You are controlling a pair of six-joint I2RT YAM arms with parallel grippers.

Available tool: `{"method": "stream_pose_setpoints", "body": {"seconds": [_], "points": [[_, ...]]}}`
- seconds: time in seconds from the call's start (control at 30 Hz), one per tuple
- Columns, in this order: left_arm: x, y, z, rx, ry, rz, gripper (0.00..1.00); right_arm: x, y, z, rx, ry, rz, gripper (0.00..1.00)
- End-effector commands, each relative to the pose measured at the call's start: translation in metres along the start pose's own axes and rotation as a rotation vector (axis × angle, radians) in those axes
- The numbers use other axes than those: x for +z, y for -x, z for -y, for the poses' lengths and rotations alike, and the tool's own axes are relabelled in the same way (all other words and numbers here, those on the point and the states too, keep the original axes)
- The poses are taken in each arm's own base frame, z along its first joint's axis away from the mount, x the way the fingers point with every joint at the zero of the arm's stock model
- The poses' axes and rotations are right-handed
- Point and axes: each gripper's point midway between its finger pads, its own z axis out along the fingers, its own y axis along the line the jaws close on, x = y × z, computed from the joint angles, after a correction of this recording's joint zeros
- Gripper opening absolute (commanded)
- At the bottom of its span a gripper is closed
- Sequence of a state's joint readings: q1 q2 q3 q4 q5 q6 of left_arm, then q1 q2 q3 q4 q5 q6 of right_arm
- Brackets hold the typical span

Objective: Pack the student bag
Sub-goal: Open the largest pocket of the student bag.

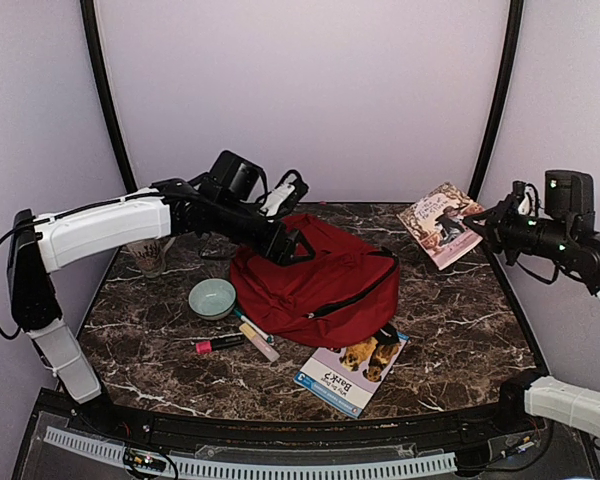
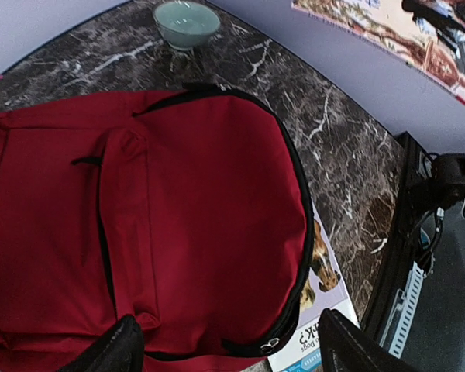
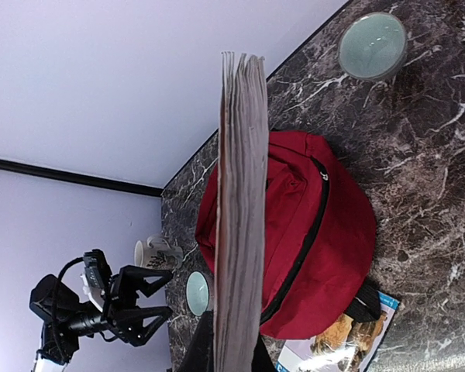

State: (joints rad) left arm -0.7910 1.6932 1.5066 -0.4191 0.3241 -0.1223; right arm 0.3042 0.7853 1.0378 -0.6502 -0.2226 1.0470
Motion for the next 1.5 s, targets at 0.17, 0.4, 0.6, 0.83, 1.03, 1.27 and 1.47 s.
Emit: {"method": "stream_pose_setpoints", "body": {"seconds": [0.17,0.4,0.6,0.83,1.03,1.27,1.47], "points": [[0.030,-0.033,0.046,0.106,-0.153,-0.164,0.78,-0.019,0.005,0.014,0.076,-0.057,0.075,0.00],[0.059,-0.054,0.076,0.205,-0.164,-0.266,0.78,-0.022,0.001,0.029,0.118,-0.102,0.083,0.00],[0.082,-0.054,0.076,0.233,-0.024,-0.283,0.74,-0.023,-0.004,0.039,0.153,-0.118,0.085,0.00],[0.086,-0.020,0.062,0.203,0.085,-0.197,0.70,-0.030,-0.007,0.043,0.150,-0.123,0.091,0.00],[0.108,-0.009,0.056,0.218,0.120,-0.230,0.65,-0.035,-0.010,0.044,0.147,-0.121,0.082,0.00],[0.129,-0.011,0.061,0.194,0.069,-0.251,0.62,-0.050,-0.008,0.045,0.142,-0.134,0.117,0.00],[0.137,-0.010,0.050,0.168,0.089,-0.247,0.54,-0.057,-0.007,0.046,0.139,-0.144,0.131,0.00]]}}
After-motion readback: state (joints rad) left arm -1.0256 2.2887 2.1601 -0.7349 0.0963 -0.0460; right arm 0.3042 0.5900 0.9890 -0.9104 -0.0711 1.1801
